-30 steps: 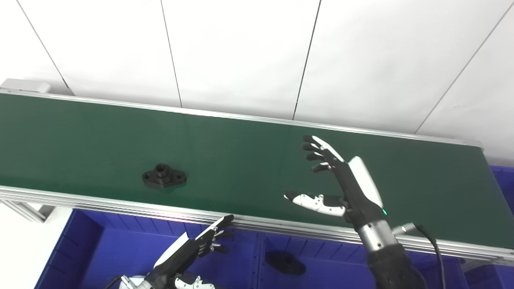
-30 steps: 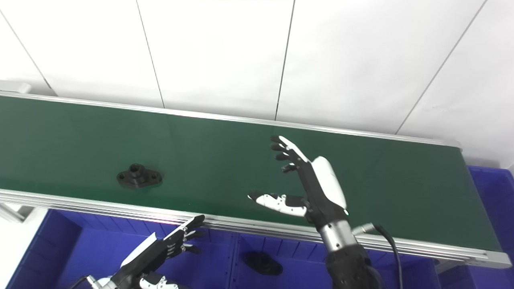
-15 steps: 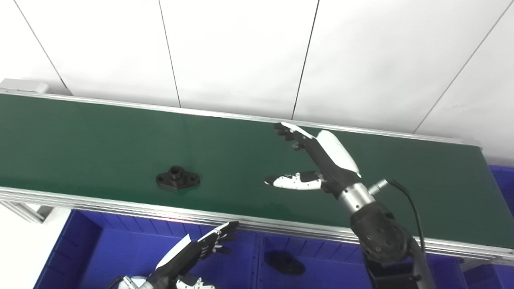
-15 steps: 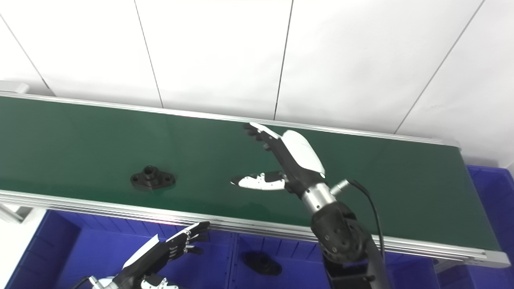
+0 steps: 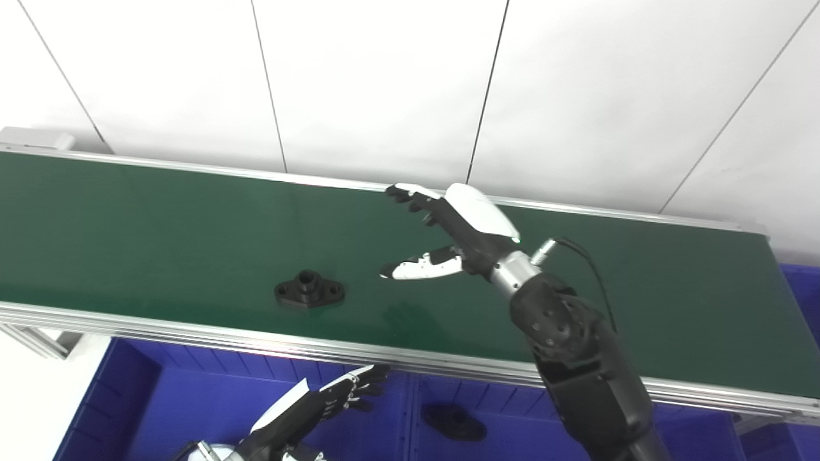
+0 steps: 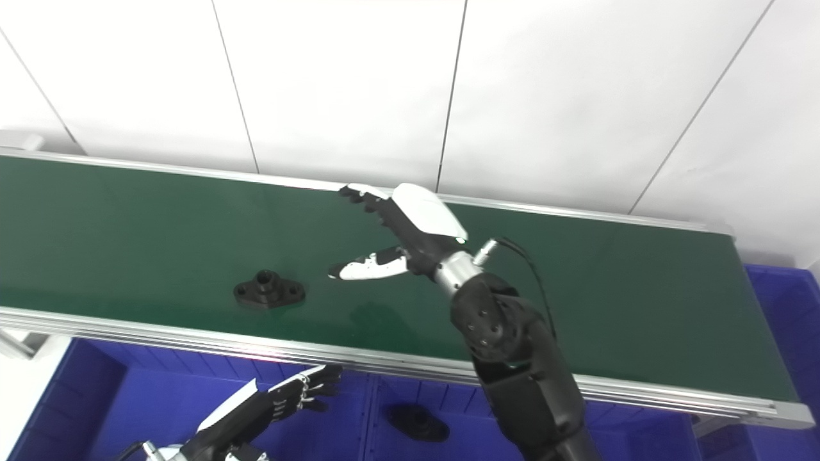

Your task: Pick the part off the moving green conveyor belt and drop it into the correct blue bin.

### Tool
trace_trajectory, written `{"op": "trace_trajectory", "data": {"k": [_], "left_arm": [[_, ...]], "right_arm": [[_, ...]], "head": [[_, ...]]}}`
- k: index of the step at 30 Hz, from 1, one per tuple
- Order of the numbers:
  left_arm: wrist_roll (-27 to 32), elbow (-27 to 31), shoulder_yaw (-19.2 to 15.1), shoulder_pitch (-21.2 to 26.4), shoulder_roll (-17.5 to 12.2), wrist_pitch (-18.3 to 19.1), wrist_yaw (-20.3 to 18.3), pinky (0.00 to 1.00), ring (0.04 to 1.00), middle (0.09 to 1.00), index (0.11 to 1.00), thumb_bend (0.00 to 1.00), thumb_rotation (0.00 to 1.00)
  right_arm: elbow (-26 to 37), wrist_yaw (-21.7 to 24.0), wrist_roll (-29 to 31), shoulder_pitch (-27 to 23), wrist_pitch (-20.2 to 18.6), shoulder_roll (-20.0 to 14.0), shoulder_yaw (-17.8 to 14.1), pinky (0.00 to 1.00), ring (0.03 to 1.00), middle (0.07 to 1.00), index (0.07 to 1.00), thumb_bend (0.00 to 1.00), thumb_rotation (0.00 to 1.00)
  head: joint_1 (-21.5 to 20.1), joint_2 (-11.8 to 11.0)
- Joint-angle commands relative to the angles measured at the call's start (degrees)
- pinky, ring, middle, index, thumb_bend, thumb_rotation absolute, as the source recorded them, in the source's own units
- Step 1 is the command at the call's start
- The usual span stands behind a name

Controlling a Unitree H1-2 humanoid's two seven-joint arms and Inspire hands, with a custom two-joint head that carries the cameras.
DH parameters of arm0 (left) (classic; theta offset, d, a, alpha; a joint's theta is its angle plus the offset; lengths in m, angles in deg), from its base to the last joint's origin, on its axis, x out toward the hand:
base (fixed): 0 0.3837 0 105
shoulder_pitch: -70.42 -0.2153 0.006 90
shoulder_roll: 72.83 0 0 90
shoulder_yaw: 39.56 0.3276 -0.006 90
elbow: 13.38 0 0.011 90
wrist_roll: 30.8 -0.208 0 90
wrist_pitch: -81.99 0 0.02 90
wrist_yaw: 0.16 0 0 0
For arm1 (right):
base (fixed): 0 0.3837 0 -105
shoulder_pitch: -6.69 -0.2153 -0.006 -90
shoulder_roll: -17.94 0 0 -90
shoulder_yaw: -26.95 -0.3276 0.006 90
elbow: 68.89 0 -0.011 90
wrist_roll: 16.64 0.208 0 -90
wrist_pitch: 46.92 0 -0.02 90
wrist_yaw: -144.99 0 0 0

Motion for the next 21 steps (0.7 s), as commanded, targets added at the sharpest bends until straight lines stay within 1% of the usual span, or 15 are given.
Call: {"op": "trace_trajectory", "data": {"k": [1,4,8,11,17,21], "left_arm": [[1.21,1.30,-0.14,-0.22,-0.70,-0.94,-0.03,0.79,0.879,0.926,0.919,0.72,0.39],[0.83,1.68,-0.26,-0.33,-0.64,-0.70,0.19,0.78,0.878,0.928,0.915,0.73,0.39],[-0.09,1.86,-0.34,-0.29,-0.62,-0.81,0.50,0.76,0.876,0.928,0.909,0.73,0.40],[0.04,1.60,-0.29,-0.23,-0.59,-1.12,0.42,0.79,0.887,0.928,0.907,0.74,0.41],[-0.32,2.10,-0.18,-0.25,-0.70,-0.94,0.38,0.78,0.882,0.928,0.908,0.74,0.41],[-0.33,2.40,-0.16,-0.39,-0.68,-0.93,0.39,0.78,0.884,0.929,0.907,0.73,0.42]], "right_arm": [[-0.10,-0.79,-0.50,-3.04,-0.43,1.51,0.19,0.69,0.821,0.852,0.871,0.73,0.36],[-2.93,-1.18,-1.13,-4.21,0.00,2.83,1.05,0.70,0.822,0.853,0.867,0.74,0.35],[-5.88,-1.79,-2.12,-5.33,0.73,3.75,2.05,0.73,0.833,0.862,0.870,0.74,0.36],[-7.78,-2.02,-2.83,-5.74,0.72,4.21,2.82,0.74,0.843,0.872,0.877,0.74,0.36],[-11.71,-2.68,-4.14,-5.60,1.12,4.33,4.25,0.76,0.855,0.882,0.885,0.74,0.34],[-13.53,-3.31,-4.51,-4.87,1.55,4.06,5.18,0.74,0.834,0.866,0.870,0.75,0.29]], "head": [[0.03,-0.03],[0.01,0.06],[-0.09,-0.01],[0.07,0.08],[0.25,0.37],[0.38,0.60]]}}
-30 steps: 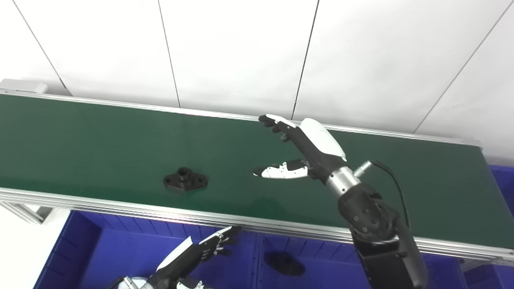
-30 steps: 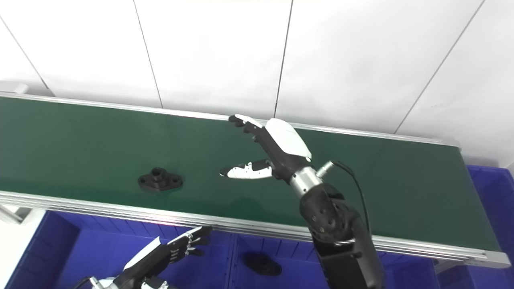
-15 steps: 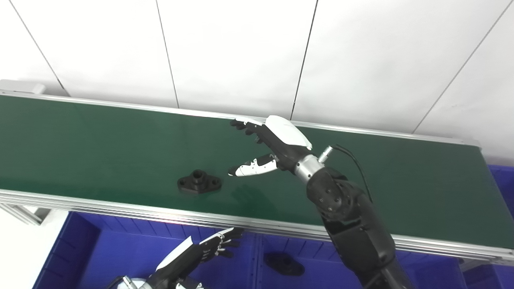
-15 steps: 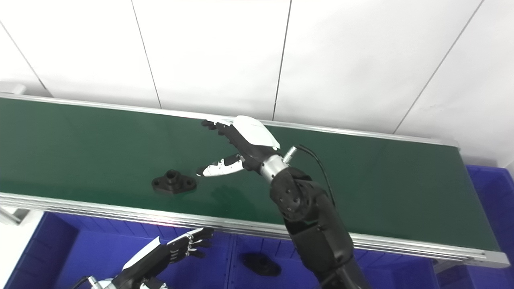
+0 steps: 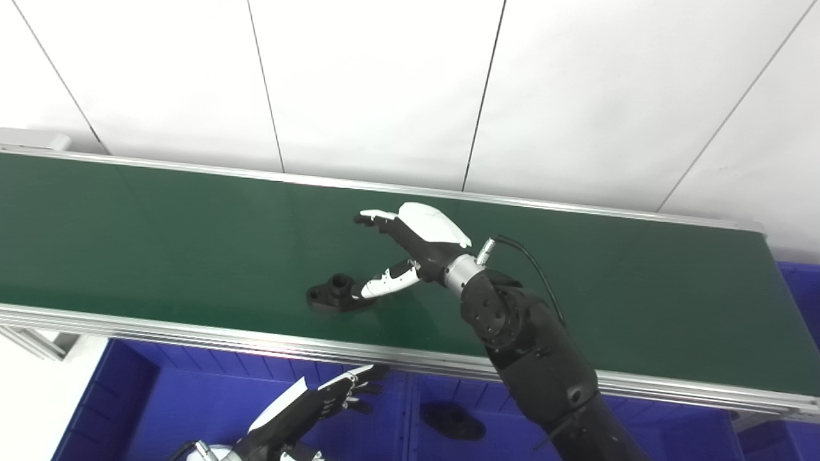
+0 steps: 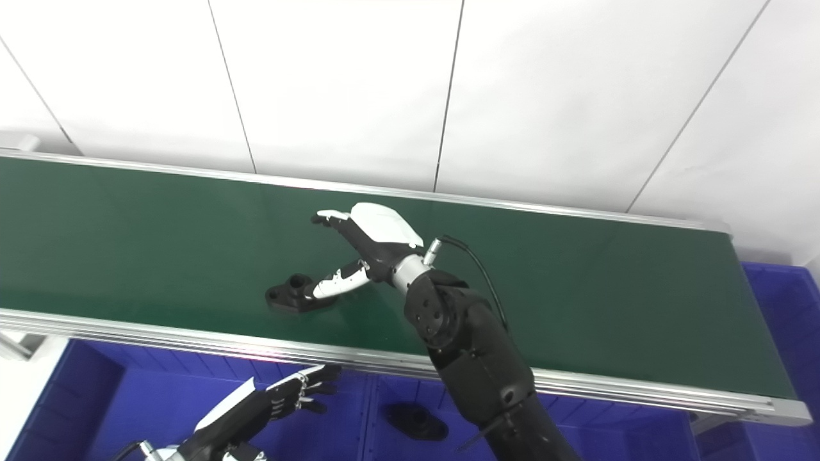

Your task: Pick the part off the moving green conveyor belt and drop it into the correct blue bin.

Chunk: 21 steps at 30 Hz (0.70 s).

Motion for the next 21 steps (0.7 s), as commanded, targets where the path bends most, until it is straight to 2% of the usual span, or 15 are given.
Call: {"op": "trace_trajectory", "data": {"k": [1,5,9,12,15,19,21], "left_arm": [[0.07,2.17,-0.04,-0.28,-0.63,-0.95,0.30,0.78,0.884,0.930,0.907,0.73,0.42],[0.64,2.86,0.06,-0.51,-0.73,-0.39,0.01,0.78,0.883,0.930,0.905,0.73,0.41],[0.91,3.37,0.13,-0.65,-0.67,-0.03,-0.08,0.78,0.886,0.933,0.904,0.73,0.41],[0.78,3.80,0.12,-0.75,-0.60,0.19,0.02,0.78,0.880,0.928,0.900,0.73,0.41],[1.21,4.72,0.19,-0.96,-0.62,1.43,-0.18,0.79,0.889,0.931,0.903,0.73,0.40],[1.08,5.42,0.19,-1.04,-0.56,1.82,-0.18,0.78,0.890,0.931,0.904,0.72,0.39],[1.05,5.63,0.17,-1.06,-0.47,1.80,-0.11,0.78,0.887,0.929,0.903,0.72,0.39]], "right_arm": [[0.10,-1.82,-0.35,-1.53,1.69,0.57,0.33,0.74,0.833,0.865,0.869,0.75,0.29],[-1.73,-2.70,-1.24,-0.65,2.61,-0.30,1.83,0.73,0.821,0.851,0.865,0.75,0.26],[-2.02,-2.23,-1.69,0.24,1.62,-1.03,2.59,0.73,0.833,0.865,0.860,0.74,0.16],[-2.99,-3.95,-1.77,0.91,2.45,-1.20,2.72,0.71,0.816,0.850,0.845,0.74,0.10],[-4.08,-5.30,-0.97,1.46,3.72,-1.41,2.54,0.61,0.720,0.767,0.823,0.72,0.02],[-4.44,-5.91,-0.53,1.89,4.23,-1.85,2.85,0.51,0.603,0.673,0.790,0.66,0.00],[-4.39,-6.39,-0.30,2.40,4.47,-2.05,2.92,0.49,0.574,0.647,0.778,0.64,0.00]], "head": [[0.03,0.09],[0.11,0.45],[0.19,0.87],[0.14,1.16],[0.21,1.45],[0.34,1.84],[0.29,2.00]]}}
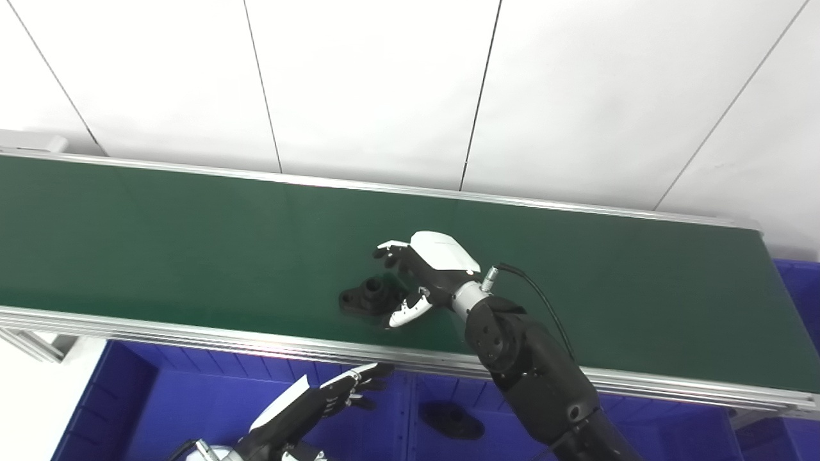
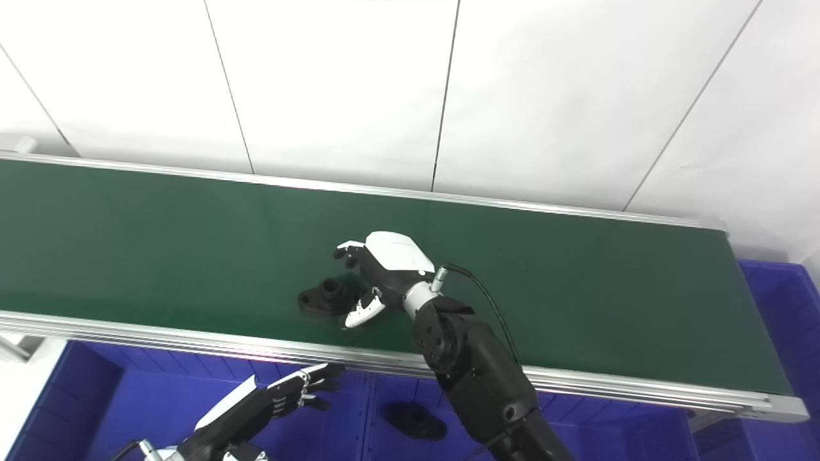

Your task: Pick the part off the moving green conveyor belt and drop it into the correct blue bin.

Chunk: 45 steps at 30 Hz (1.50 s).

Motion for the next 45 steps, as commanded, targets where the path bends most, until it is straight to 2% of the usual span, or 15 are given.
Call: {"op": "trace_trajectory", "data": {"k": [1,4,5,6,8,12,23,30,32,37,42,45], "left_arm": [[0.90,1.88,0.01,-0.22,-0.46,-0.55,0.15,0.78,0.886,0.926,0.902,0.72,0.38],[1.19,1.90,0.03,-0.17,-0.37,-0.77,0.10,0.78,0.886,0.925,0.901,0.71,0.37],[1.08,1.98,0.02,-0.16,-0.34,-0.80,0.16,0.77,0.881,0.922,0.900,0.71,0.36],[1.07,1.99,0.02,-0.13,-0.32,-0.80,0.17,0.77,0.880,0.921,0.900,0.71,0.36],[1.19,1.98,0.01,-0.08,-0.32,-0.77,0.13,0.77,0.882,0.921,0.902,0.71,0.36],[1.32,2.44,-0.01,-0.05,-0.36,0.00,0.07,0.77,0.884,0.923,0.904,0.71,0.37],[1.51,2.47,-0.10,0.06,-0.41,-0.02,0.08,0.76,0.883,0.925,0.903,0.72,0.36],[1.47,3.27,0.03,-0.10,-0.38,0.89,0.05,0.76,0.883,0.929,0.907,0.71,0.35],[1.51,3.23,0.06,0.01,-0.34,0.98,0.02,0.76,0.883,0.928,0.906,0.71,0.35],[1.16,3.15,0.09,0.07,-0.13,0.84,0.23,0.76,0.881,0.924,0.903,0.71,0.35],[1.38,3.38,0.20,0.15,-0.32,1.34,-0.04,0.76,0.885,0.927,0.906,0.71,0.35],[1.25,3.64,0.16,0.12,-0.44,1.48,-0.09,0.76,0.885,0.926,0.907,0.71,0.36]], "right_arm": [[0.41,0.03,0.97,0.44,3.17,0.22,0.36,0.44,0.522,0.555,0.759,0.59,0.00],[-0.03,-1.78,0.72,0.99,4.33,-0.11,0.44,0.41,0.486,0.497,0.707,0.55,0.00],[-0.06,-2.30,0.77,1.17,4.70,-0.23,0.37,0.39,0.461,0.491,0.581,0.53,0.00],[-0.08,-2.88,0.79,1.33,5.09,-0.33,0.26,0.34,0.415,0.486,0.529,0.53,0.00],[-0.12,-3.66,0.82,1.52,5.62,-0.42,0.13,0.31,0.371,0.481,0.500,0.52,0.00],[-0.14,-4.21,0.91,1.91,5.88,-0.48,0.05,0.29,0.347,0.479,0.494,0.52,0.00],[-0.34,-4.25,0.76,2.74,6.78,-0.98,1.28,0.36,0.434,0.486,0.494,0.52,0.00],[2.42,-4.54,-0.46,3.26,5.58,-1.71,1.91,0.36,0.430,0.486,0.493,0.52,0.00],[3.83,-5.25,-0.58,3.62,5.78,-1.97,1.58,0.34,0.404,0.484,0.493,0.52,0.00],[13.76,-3.94,-2.06,5.67,2.20,-3.21,-0.36,0.26,0.339,0.480,0.492,0.52,0.00],[21.97,-1.89,-3.39,7.68,-0.69,-3.94,-3.26,0.28,0.352,0.481,0.492,0.52,0.00],[27.10,-0.02,-4.39,8.86,-2.95,-4.81,-4.70,0.25,0.327,0.479,0.492,0.52,0.00]], "head": [[0.02,0.07],[0.04,0.23],[-0.01,0.24],[0.01,0.26],[-0.06,0.35],[-0.13,0.50],[-0.23,0.86],[-0.27,1.12],[-0.25,1.18],[-0.32,1.39],[-0.20,1.55],[-0.30,1.60]]}}
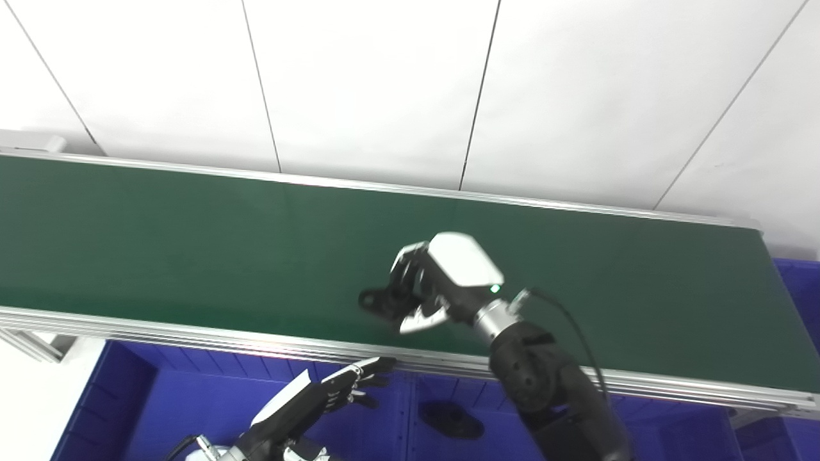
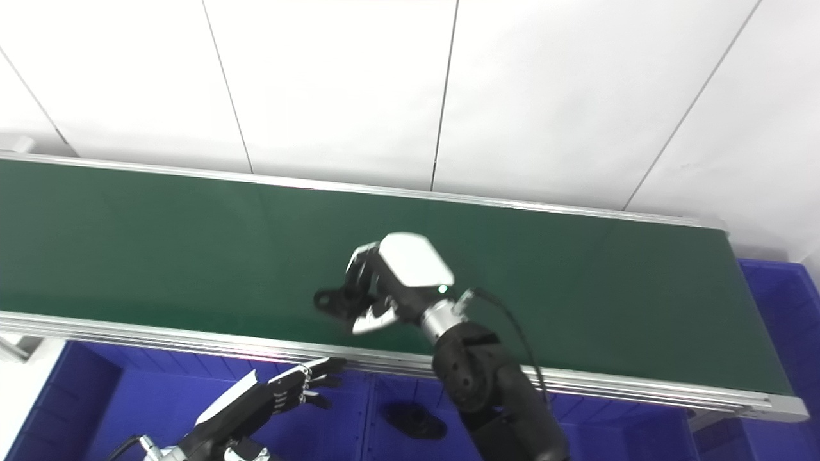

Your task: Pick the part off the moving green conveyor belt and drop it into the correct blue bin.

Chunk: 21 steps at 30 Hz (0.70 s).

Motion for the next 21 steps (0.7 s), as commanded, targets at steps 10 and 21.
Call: {"op": "trace_trajectory", "data": {"k": [10,21], "left_arm": [[1.15,3.24,-0.22,-0.56,-0.70,1.49,-0.07,0.77,0.885,0.926,0.906,0.72,0.35],[0.96,5.32,-0.74,-1.62,-0.79,2.92,0.26,0.76,0.880,0.925,0.912,0.73,0.38]], "right_arm": [[14.26,4.47,-2.33,7.52,-1.56,-4.73,-4.97,0.26,0.341,0.481,0.491,0.52,0.00],[22.58,7.57,-2.56,20.66,-0.29,-10.12,-6.90,0.30,0.391,0.439,0.544,0.52,0.00]], "head": [[-0.11,1.16],[-0.07,3.02]]}}
